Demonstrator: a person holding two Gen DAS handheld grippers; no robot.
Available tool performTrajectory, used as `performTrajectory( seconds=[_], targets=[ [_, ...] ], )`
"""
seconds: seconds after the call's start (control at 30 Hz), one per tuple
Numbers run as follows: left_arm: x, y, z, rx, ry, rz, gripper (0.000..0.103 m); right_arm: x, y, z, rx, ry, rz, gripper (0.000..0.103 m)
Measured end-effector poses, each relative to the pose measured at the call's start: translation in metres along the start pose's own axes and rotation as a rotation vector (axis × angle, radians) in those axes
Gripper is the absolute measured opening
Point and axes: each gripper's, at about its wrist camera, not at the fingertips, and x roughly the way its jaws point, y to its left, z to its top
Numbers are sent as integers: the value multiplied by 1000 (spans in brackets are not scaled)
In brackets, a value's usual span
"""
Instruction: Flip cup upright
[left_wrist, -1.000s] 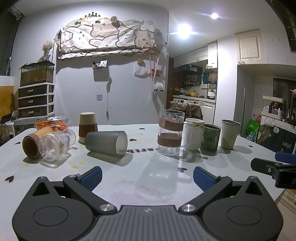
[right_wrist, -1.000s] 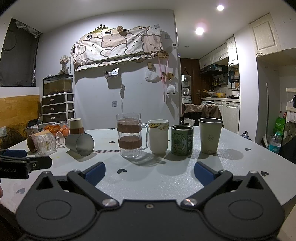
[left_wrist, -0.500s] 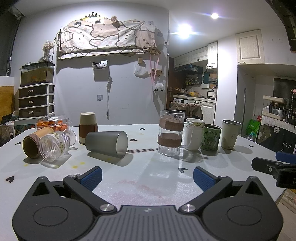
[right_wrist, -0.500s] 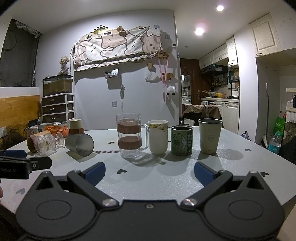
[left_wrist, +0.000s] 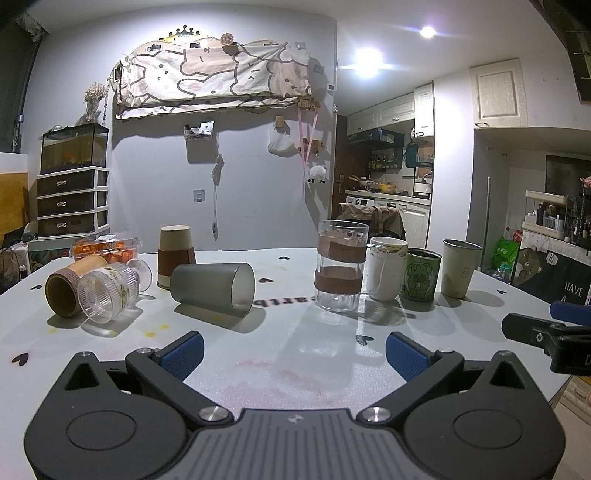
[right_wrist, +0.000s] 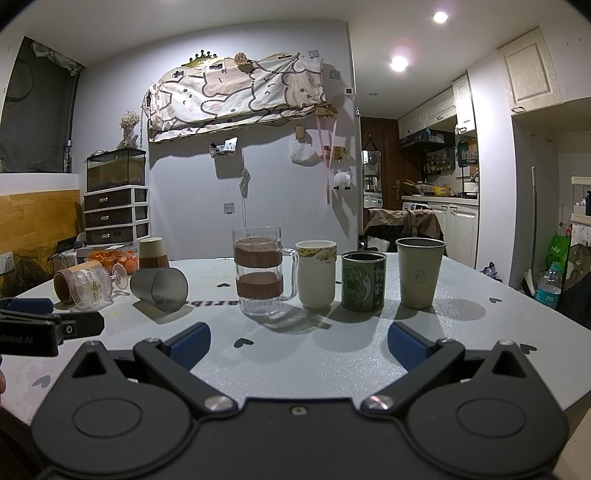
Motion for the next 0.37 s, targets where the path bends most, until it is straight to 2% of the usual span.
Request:
performTrajectory(
  seconds=[0.37],
  targets=[
    [0,0,0,-1,3,4,103,0,0,0,0,1,0,103]
  ],
)
